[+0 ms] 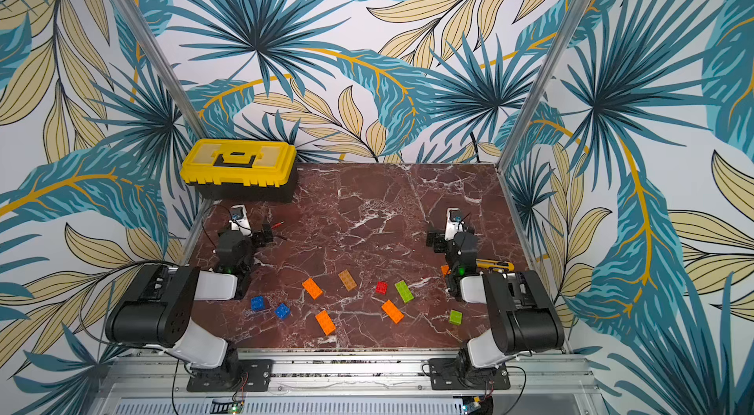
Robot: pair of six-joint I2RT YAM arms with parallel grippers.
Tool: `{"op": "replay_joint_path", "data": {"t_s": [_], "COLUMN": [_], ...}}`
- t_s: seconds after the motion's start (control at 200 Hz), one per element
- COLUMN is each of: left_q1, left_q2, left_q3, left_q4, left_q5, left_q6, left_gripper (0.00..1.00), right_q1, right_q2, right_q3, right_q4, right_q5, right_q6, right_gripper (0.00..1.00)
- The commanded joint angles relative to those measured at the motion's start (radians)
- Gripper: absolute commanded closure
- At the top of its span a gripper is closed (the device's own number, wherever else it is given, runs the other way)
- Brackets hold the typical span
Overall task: Assemble the number 5 with lego
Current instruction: Adjust the lego brick at the center of the board.
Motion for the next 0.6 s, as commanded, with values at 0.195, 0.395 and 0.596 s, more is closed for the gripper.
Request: {"op": "replay_joint_path", "data": {"t_s": [0.195,0.395,0.596], "left_q1": [0.004,0.003,0.003], "left_q2": [0.001,0.001,0.002], "left_q3": [-0.017,-0.017,-0.017], "left_q4": [0.017,0.017,0.017], "left_q5": [0.002,0.002,0.002], "left_q6": [0.004,0.003,0.004], "left_gripper": [0.00,0.00,0.00], "right_q1": [-0.002,-0.002,-0.002], "right_q2": [-0.001,-0.001,-0.003], "right_q3": [0.028,0.029,0.021], "right_q4": [-0.070,-0.072,-0.060], "right_q5": [0.079,0.079,0.075], "right_q6": [0.033,0.033,0.033], "right_gripper": [0.01,0.01,0.01]}}
